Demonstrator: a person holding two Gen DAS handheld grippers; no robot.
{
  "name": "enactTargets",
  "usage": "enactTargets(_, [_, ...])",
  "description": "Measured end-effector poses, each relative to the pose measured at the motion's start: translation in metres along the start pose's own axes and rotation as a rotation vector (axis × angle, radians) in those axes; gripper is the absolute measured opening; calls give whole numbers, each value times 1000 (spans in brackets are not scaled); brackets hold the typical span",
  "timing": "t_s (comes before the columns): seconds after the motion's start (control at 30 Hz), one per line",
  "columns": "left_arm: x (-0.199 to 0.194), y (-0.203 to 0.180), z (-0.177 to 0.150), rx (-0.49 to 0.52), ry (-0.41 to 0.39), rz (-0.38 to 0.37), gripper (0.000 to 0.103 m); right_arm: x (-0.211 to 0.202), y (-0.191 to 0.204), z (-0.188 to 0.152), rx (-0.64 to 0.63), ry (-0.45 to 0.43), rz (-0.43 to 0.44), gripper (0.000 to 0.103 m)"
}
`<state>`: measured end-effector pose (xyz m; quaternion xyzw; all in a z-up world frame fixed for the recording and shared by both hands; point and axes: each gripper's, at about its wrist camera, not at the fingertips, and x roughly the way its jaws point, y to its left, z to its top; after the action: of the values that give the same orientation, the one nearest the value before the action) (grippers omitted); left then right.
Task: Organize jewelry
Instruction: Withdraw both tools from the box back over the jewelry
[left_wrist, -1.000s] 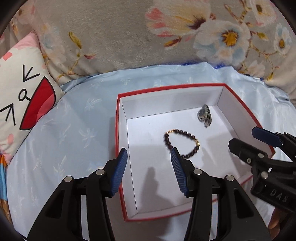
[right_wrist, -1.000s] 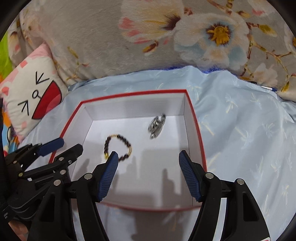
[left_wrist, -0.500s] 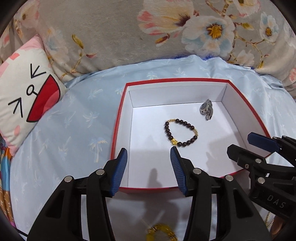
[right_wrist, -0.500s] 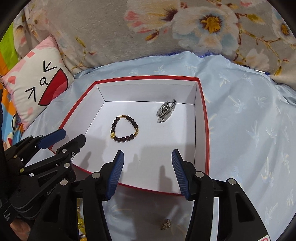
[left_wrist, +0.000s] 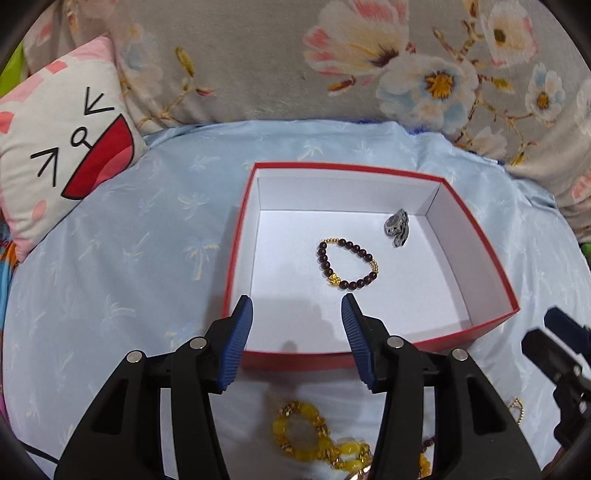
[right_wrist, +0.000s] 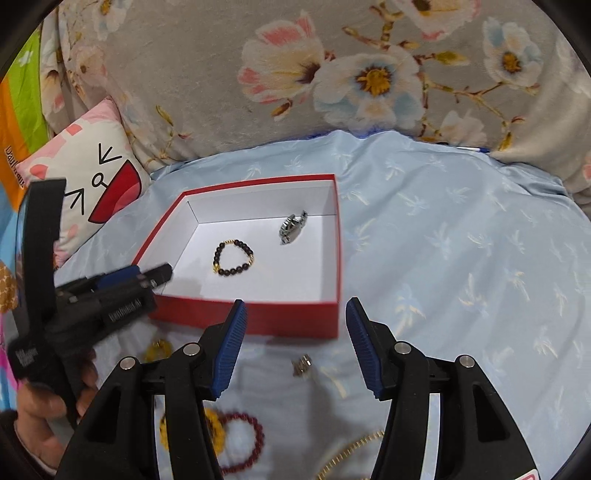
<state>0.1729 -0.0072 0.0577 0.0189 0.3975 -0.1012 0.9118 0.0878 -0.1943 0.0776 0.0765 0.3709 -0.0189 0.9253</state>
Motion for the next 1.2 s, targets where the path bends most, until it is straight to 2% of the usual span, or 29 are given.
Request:
enactTargets(0.17, [-39,10,-15,-7,-70,32,65,-29,-17,-31,7,-4,-43,59])
enactTargets(0.43, [-60,18,-71,-13,-43,75,66,-46,-35,-85,62,60,-50,59])
enactTargets(0.67, [-71,16,-112,-40,-13,31,67,-50,-34,-109,71,78,-51,59])
enactTargets(0.77, [-76,11,-124,-53,-14,11,71,-46,-37,-117,87,94,-45,59])
enactTargets(1.2, [-74,-4,-144,-41,-8,-27,71,-34,-45,-120,151,101,-28,59])
